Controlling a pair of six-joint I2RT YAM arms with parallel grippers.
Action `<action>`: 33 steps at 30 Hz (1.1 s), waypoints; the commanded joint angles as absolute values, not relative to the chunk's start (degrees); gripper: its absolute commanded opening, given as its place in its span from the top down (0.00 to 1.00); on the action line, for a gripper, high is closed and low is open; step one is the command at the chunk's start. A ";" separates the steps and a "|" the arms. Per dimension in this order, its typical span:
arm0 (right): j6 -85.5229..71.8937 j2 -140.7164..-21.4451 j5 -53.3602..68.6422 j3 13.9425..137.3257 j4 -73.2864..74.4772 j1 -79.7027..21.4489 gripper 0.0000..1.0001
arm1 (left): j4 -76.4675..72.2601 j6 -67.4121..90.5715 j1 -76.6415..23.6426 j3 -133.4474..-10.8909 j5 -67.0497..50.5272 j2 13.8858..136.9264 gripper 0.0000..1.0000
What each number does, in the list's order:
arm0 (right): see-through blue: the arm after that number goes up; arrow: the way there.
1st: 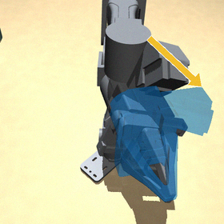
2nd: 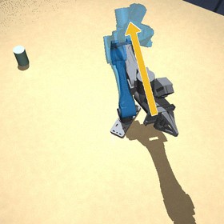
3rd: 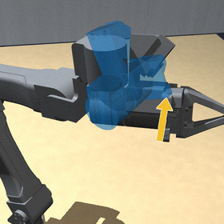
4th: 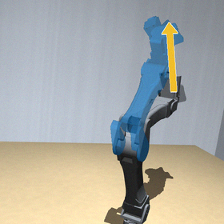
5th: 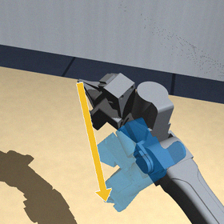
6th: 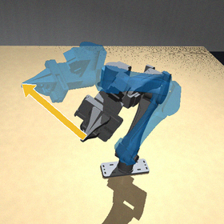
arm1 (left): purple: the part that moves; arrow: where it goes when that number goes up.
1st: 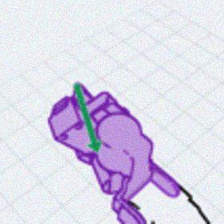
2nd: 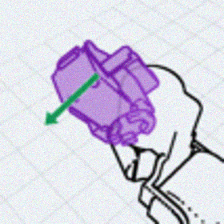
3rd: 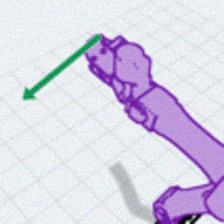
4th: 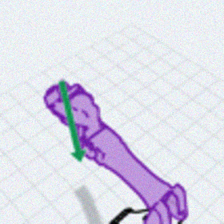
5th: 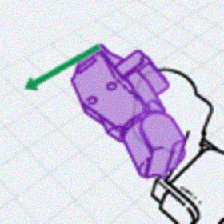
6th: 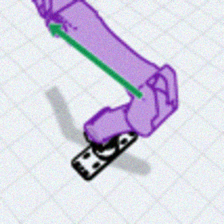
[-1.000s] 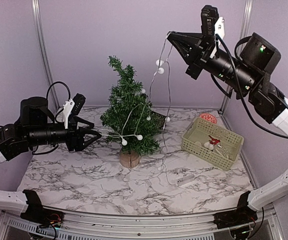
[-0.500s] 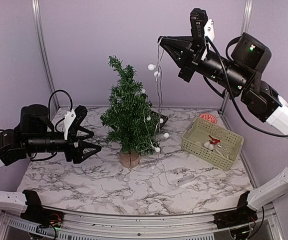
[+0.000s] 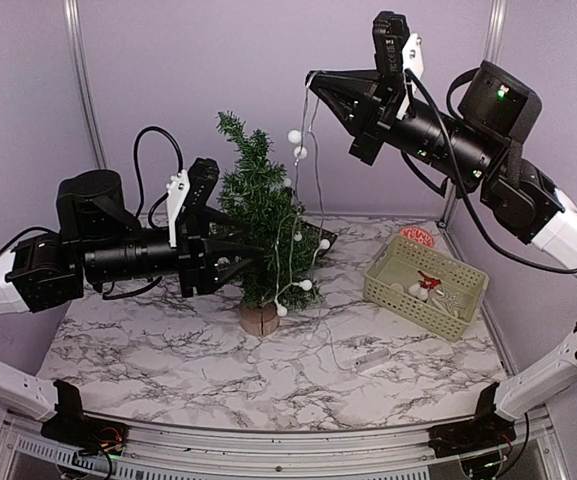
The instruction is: Decorate the small christmas tree
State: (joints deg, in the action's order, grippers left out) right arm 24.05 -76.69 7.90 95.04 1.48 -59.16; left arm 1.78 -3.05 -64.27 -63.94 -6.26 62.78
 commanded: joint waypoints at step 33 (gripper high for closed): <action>26.75 -76.40 1.15 99.16 2.12 -62.45 1.00 | -16.52 -1.50 -66.01 -59.49 -1.94 69.29 1.00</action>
